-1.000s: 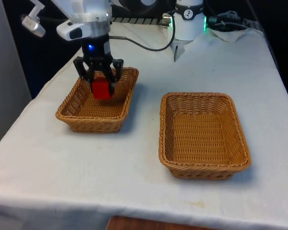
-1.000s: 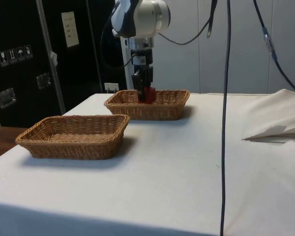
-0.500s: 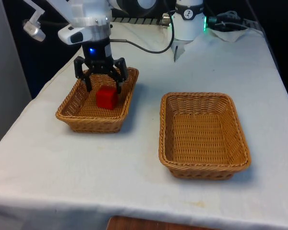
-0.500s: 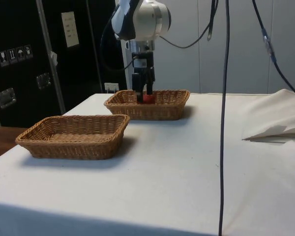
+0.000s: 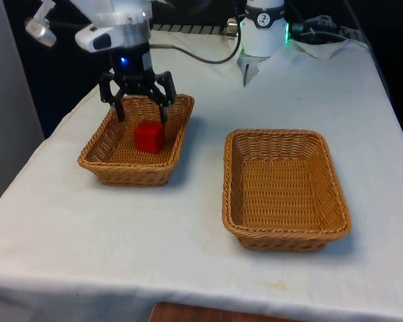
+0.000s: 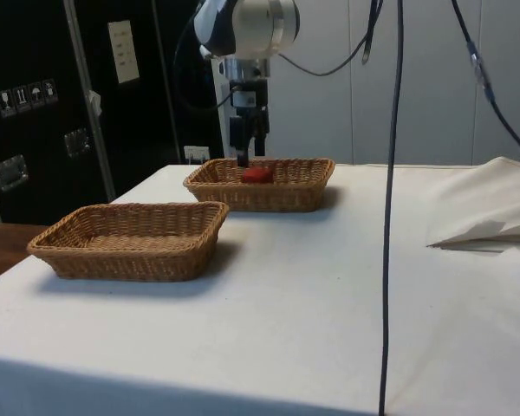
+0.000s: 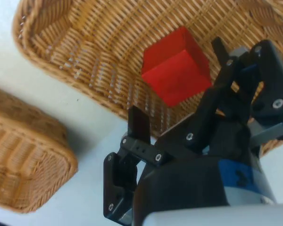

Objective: Pick up the red cube and place it into the right basket.

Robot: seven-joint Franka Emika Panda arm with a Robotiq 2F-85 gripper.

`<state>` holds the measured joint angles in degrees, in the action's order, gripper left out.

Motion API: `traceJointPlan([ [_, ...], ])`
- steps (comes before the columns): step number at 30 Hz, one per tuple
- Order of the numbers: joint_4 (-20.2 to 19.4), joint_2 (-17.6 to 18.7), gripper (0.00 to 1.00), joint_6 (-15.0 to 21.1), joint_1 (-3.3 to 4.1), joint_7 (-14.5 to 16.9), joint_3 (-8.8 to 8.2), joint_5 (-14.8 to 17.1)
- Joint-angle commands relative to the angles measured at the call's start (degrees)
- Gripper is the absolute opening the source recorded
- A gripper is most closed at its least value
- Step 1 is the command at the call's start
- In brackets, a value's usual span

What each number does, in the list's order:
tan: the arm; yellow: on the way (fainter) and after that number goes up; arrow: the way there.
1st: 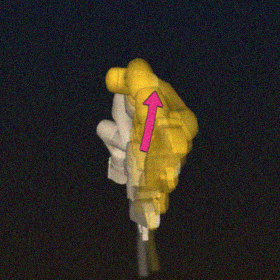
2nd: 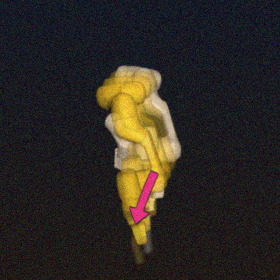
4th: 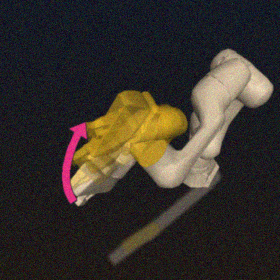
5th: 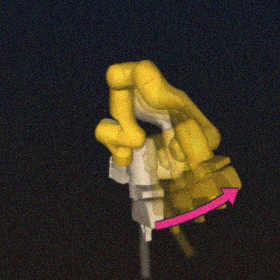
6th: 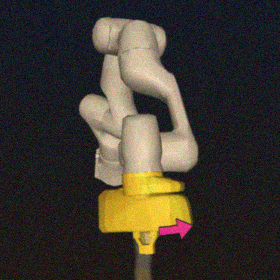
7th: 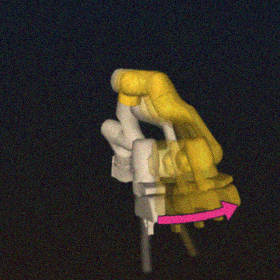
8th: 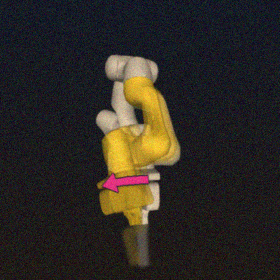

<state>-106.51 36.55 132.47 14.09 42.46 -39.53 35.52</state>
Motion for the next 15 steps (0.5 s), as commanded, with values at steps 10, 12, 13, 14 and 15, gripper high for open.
traceJointPlan([
  [10,-0.11,-3.95,1.0,-2.58,1.15,0.23,-1.26,-3.95],
  [12,-0.11,-4.53,1.0,-2.75,1.43,0.0,-1.26,-4.7],
  [13,-0.11,-4.81,1.0,-2.81,1.55,-0.17,-1.32,-5.04],
  [14,-0.06,-4.93,1.0,-2.75,1.09,0.29,-0.8,-4.64],
  [15,-0.17,-5.33,1.0,-2.92,1.89,-0.46,-1.32,-5.73],
])
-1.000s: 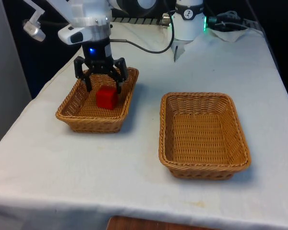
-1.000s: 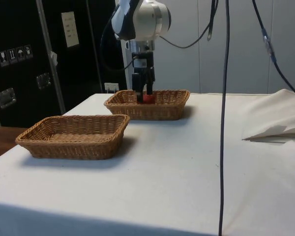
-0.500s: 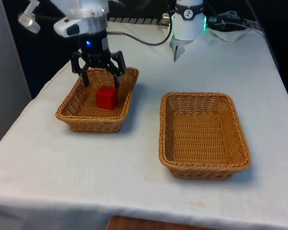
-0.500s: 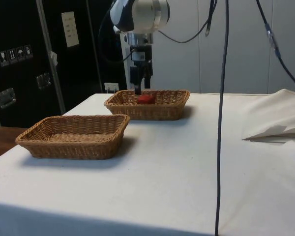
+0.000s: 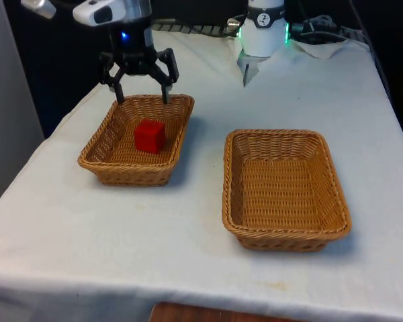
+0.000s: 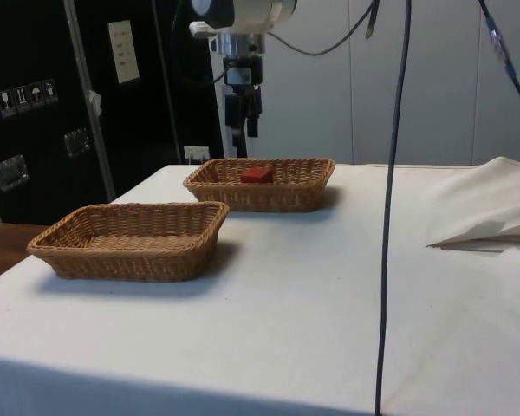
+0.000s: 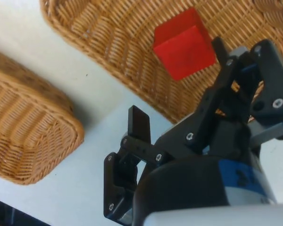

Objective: Pick up the red cube and place it into the right basket.

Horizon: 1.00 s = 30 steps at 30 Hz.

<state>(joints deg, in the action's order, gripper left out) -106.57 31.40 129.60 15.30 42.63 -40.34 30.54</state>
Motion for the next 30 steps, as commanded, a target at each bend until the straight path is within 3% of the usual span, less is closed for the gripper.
traceJointPlan([
  [1,-0.23,-0.46,1.0,-0.06,0.92,-0.86,-0.52,-1.15],
  [8,-0.69,-2.18,1.0,0.46,2.64,-3.72,-0.46,-4.3],
  [9,-0.17,-2.01,1.0,-0.11,1.89,-3.15,0.11,-3.78],
  [10,-0.69,-2.35,1.0,0.52,2.86,-4.13,-0.46,-4.7],
  [17,-0.97,-3.5,1.0,0.86,4.53,-7.73,-0.34,-8.42],
  [18,-0.29,-3.09,1.0,-0.06,3.61,-6.93,0.23,-7.56],
  [19,-0.97,-3.61,1.0,0.92,4.76,-8.19,-0.34,-8.88],
  [24,-1.32,-4.47,1.0,1.2,5.84,-10.83,-0.06,-11.69],
  [26,-1.49,-4.81,1.0,1.38,6.07,-11.75,0.17,-12.66],
  [27,-0.8,-4.53,1.0,0.34,5.16,-11.06,0.8,-11.92],
  [28,-1.55,-4.98,1.0,1.49,6.19,-12.2,0.29,-13.18],
  [30,-1.78,-5.33,1.0,1.66,6.42,-13.12,0.46,-14.15],
])
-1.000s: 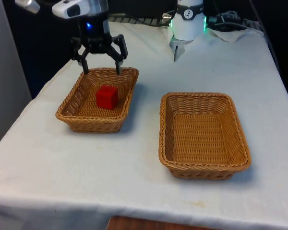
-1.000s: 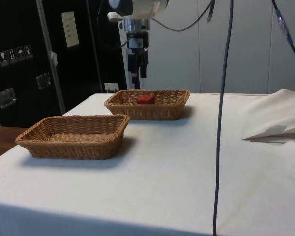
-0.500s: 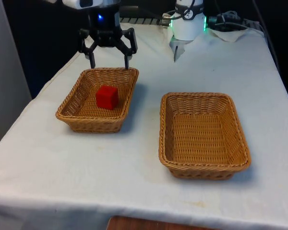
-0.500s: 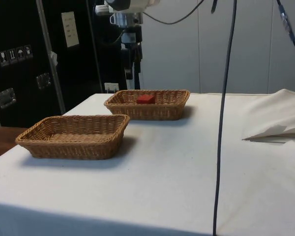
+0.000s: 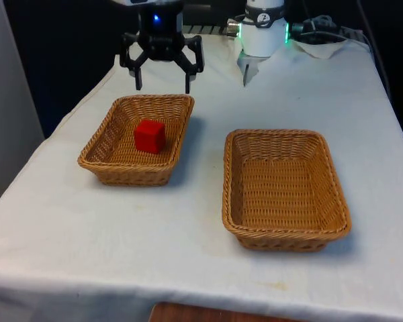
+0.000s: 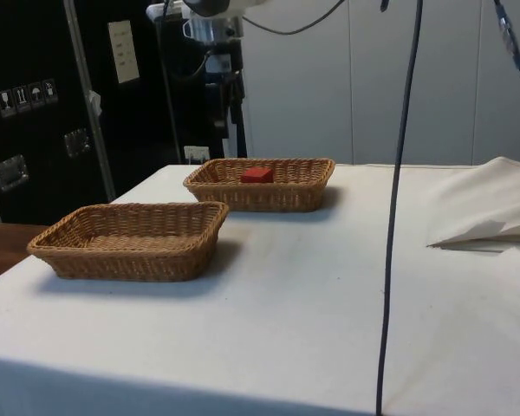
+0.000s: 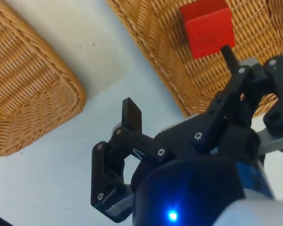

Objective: Pick up the red cube and place it into the right basket.

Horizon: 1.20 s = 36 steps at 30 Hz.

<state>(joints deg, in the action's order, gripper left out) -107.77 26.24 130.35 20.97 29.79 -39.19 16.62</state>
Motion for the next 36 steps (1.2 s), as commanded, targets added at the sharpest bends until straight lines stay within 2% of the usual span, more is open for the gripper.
traceJointPlan([
  [1,-0.74,-0.52,1.0,1.09,1.03,-1.2,-0.52,-1.26],
  [6,-1.2,-1.38,1.0,1.38,1.49,-3.61,0.17,-3.9],
  [7,-0.57,-1.15,1.0,0.34,0.74,-3.04,0.74,-3.32],
  [8,-1.38,-1.83,1.0,1.38,1.78,-4.58,0.46,-4.81],
  [15,-2.18,-3.61,1.0,1.32,2.23,-7.79,2.18,-7.68],
  [16,-1.49,-3.32,1.0,0.34,1.38,-7.28,2.86,-7.16],
  [17,-2.35,-3.95,1.0,1.32,2.29,-8.19,2.52,-8.02],
  [24,-3.67,-6.02,1.0,1.43,2.23,-10.71,5.61,-10.03],
  [25,-3.04,-5.67,1.0,0.4,1.6,-10.03,5.84,-9.4],
  [26,-3.72,-6.13,1.0,1.43,2.29,-10.89,5.9,-10.08],
  [27,-3.84,-6.3,1.0,1.43,2.35,-11.0,6.25,-10.14],
  [32,-4.35,-6.99,1.0,1.49,2.29,-11.63,8.02,-10.49],
  [33,-3.61,-6.47,1.0,0.57,1.66,-11.06,8.31,-9.8],
  [34,-4.47,-7.1,1.0,1.55,2.23,-11.69,8.25,-10.54],
  [36,-4.76,-7.39,1.0,1.6,2.23,-11.69,8.65,-10.71],
])
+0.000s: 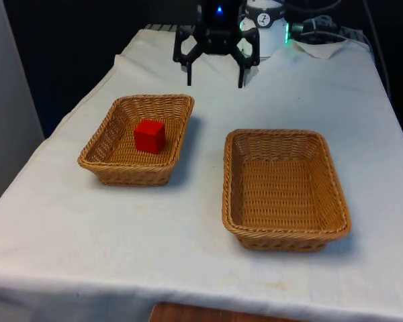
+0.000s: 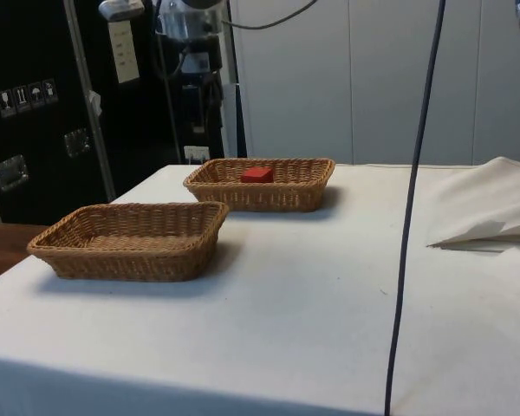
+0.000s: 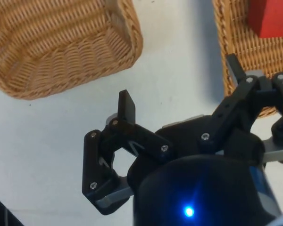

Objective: Pick up the red cube and place it into the right basket.

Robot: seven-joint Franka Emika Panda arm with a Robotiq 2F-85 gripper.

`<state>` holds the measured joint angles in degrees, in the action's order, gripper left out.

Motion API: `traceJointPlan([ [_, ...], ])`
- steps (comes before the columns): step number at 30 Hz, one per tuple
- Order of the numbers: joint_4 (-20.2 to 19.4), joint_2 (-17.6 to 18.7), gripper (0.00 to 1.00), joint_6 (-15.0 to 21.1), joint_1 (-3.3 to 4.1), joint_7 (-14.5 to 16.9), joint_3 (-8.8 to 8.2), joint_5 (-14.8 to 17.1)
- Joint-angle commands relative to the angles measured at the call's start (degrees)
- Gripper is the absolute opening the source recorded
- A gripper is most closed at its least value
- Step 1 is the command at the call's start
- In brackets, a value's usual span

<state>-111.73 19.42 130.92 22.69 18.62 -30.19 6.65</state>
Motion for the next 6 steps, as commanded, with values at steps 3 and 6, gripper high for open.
traceJointPlan([
  [3,-1.55,-1.09,1.0,1.55,0.4,-0.4,0.4,-0.74],
  [6,-1.49,-1.03,1.0,1.09,0.0,0.06,0.97,-0.17],
])
